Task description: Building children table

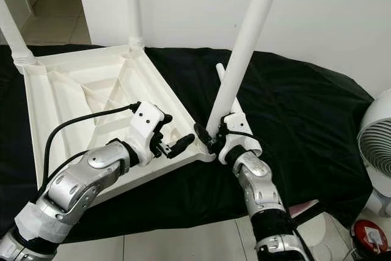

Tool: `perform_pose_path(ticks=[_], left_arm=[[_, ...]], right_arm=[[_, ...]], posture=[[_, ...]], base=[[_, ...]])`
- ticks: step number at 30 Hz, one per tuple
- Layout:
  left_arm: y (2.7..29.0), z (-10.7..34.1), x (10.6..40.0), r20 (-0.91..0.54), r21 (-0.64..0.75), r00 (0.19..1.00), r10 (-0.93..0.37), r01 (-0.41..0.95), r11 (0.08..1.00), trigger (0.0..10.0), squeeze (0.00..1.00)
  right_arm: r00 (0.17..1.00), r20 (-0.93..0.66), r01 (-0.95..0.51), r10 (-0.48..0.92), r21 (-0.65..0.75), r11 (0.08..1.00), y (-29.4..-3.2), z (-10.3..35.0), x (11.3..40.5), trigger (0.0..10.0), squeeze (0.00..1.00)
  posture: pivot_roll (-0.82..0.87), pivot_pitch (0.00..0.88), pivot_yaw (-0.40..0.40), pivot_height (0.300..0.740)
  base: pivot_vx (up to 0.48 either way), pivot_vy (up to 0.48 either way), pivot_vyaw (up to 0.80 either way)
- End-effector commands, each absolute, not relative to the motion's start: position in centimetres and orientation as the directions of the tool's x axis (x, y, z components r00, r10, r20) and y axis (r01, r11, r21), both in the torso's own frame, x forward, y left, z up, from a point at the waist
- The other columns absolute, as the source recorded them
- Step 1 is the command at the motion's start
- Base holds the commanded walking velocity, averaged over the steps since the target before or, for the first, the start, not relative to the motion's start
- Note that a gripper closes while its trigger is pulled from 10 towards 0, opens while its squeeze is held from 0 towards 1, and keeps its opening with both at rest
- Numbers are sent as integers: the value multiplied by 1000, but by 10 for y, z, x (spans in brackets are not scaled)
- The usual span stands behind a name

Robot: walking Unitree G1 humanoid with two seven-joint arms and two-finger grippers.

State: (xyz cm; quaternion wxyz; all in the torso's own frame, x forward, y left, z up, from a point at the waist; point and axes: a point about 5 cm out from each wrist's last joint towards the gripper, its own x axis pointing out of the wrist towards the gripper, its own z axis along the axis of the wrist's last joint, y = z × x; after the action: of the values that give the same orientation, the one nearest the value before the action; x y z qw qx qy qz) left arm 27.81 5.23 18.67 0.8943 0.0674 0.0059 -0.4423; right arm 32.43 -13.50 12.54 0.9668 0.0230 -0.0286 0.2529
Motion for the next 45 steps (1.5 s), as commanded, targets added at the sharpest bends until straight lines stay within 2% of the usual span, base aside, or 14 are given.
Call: perform_pose_path(ticks=[1, 5, 6, 7, 9, 12, 28, 29, 36, 42, 44, 45], left_arm=[[48, 186, 271, -90, 110, 509, -856, 860, 499, 10000, 0], [47, 185, 270, -91, 110, 506, -858, 861, 496, 10000, 0], [46, 185, 270, -91, 110, 504, -859, 862, 495, 10000, 0], [46, 185, 270, -91, 110, 504, -859, 862, 495, 10000, 0], [46, 185, 269, -89, 110, 502, -860, 863, 493, 10000, 0], [46, 184, 269, -90, 110, 502, -860, 863, 493, 10000, 0], [46, 183, 268, -92, 109, 504, -859, 862, 495, 10000, 0], [46, 183, 268, -93, 109, 503, -859, 863, 493, 10000, 0], [45, 181, 266, -101, 107, 492, -865, 870, 482, 10000, 0], [45, 178, 265, -113, 106, 485, -867, 874, 475, 10000, 0], [45, 178, 265, -115, 107, 485, -867, 874, 474, 10000, 0], [45, 178, 265, -117, 108, 485, -867, 874, 474, 10000, 0]], right_arm=[[900, -57, -426, 433, 110, 898, -133, 94, 315, 10000, 0], [930, -8, -360, 368, 192, 913, -118, 99, 313, 10000, 0], [951, 2, -301, 309, 232, 925, -112, 101, 314, 10000, 0], [951, 2, -301, 309, 232, 925, -112, 101, 314, 10000, 0], [984, -4, -174, 181, 247, 953, -107, 104, 317, 10000, 0], [995, -22, -89, 97, 229, 969, -104, 106, 319, 10000, 0], [1000, 1, -27, 28, 210, 977, -94, 114, 321, 10000, 0], [999, 23, -36, 32, 208, 978, -95, 117, 321, 10000, 1000], [993, 109, -59, 38, 194, 979, -101, 126, 320, 10000, 1000], [981, 177, -109, 81, 155, 982, -124, 134, 319, 10000, 1000], [979, 176, -129, 103, 144, 981, -127, 134, 319, 10000, 973], [977, 179, -140, 115, 131, 981, -129, 135, 319, 10000, 298]], posture=[[64, 67, -90, 740], [67, 62, -95, 740], [70, 58, -96, 740], [70, 58, -96, 740], [75, 51, -100, 740], [78, 48, -102, 740], [84, 29, -108, 740], [83, 28, -106, 740], [82, 27, -106, 740], [75, 29, -102, 740], [75, 29, -102, 740], [75, 29, -102, 740]], base=[[0, 0, 0], [0, 0, 0], [0, 0, 0], [0, 0, 0], [0, 0, 0], [0, 0, 0], [0, 0, 0], [0, 0, 0], [0, 0, 0], [0, 0, 0], [0, 0, 0], [0, 0, 0]])
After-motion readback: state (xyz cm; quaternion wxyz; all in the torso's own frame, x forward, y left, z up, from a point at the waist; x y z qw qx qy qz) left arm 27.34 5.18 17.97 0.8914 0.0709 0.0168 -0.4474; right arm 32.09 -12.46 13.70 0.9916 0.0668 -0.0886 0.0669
